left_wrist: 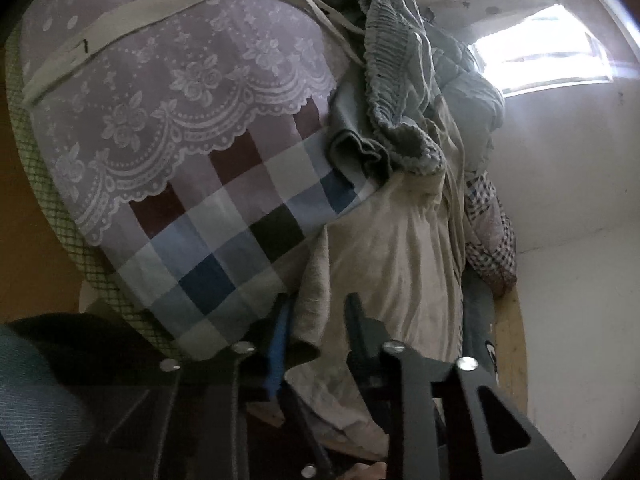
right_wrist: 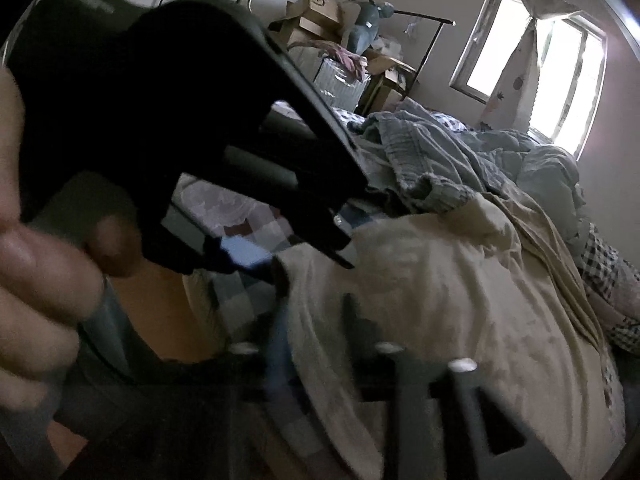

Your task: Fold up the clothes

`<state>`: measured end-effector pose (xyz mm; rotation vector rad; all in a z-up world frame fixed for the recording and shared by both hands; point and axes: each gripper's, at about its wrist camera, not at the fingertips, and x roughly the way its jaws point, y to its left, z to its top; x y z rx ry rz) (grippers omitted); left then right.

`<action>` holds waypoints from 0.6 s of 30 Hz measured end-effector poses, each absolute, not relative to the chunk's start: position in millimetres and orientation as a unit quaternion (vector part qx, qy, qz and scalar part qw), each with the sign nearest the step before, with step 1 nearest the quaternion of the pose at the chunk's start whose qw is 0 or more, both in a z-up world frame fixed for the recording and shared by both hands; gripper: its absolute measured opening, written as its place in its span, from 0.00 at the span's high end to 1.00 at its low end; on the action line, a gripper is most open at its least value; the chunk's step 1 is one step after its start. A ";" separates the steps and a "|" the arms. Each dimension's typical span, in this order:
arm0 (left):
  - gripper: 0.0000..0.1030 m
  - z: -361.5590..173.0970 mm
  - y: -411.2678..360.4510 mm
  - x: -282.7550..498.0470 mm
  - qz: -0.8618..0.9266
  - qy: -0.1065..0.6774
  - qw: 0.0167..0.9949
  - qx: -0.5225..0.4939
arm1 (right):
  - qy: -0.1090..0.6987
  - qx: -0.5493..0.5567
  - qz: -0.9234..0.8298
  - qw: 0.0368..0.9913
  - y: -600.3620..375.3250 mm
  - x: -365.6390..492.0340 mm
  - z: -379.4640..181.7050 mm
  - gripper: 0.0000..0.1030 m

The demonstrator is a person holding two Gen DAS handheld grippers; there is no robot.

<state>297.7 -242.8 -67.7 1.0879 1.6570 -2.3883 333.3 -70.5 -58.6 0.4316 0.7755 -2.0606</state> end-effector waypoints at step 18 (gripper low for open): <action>0.93 -65.9 -251.5 304.0 -0.758 0.563 -0.004 0.329 | 0.374 0.131 -0.828 0.397 -82.0 329.1 -74.3 0.98</action>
